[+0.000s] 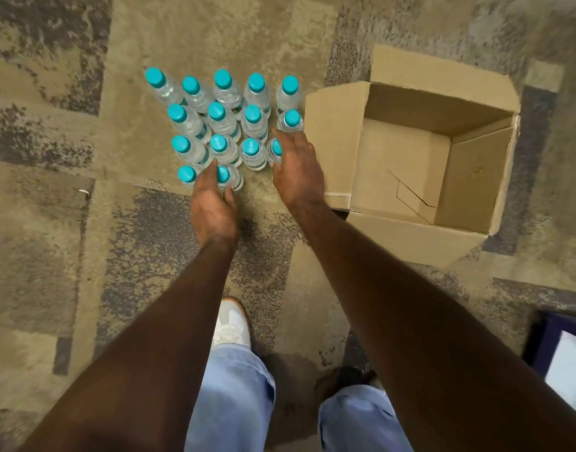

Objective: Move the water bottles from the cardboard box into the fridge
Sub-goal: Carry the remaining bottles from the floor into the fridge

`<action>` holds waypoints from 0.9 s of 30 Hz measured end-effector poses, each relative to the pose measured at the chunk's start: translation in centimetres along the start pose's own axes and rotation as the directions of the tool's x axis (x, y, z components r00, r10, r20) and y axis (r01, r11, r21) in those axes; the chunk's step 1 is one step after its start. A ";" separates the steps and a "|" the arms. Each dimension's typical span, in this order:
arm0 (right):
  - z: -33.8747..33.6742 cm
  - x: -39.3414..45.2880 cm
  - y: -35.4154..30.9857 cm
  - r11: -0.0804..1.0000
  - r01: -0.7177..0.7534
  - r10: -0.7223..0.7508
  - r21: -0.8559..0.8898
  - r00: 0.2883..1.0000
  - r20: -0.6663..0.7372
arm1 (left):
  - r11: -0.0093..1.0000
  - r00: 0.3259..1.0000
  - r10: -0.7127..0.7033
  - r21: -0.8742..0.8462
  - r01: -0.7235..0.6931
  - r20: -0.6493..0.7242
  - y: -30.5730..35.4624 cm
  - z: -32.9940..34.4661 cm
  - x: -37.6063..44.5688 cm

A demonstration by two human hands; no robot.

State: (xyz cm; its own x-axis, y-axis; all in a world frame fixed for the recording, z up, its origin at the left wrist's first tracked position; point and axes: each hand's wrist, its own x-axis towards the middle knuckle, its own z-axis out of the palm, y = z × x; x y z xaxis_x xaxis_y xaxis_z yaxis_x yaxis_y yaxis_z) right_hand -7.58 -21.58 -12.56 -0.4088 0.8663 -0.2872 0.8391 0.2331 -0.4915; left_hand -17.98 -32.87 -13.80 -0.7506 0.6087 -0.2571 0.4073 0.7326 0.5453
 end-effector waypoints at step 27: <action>-7.9 -10.6 1.0 0.718 0.025 0.131 0.695 0.977 -0.171 | 0.750 0.999 0.019 -0.661 0.010 0.037 4.7 -7.6 -4.3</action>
State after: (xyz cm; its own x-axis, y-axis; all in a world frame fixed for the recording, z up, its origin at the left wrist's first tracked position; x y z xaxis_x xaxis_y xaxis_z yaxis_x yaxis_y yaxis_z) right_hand 0.46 -26.99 -3.53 -0.2283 0.9519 -0.2045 0.3430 -0.1180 -0.9319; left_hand -16.74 -34.35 -4.08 -0.7233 0.6331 -0.2757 -0.0459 0.3542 0.9340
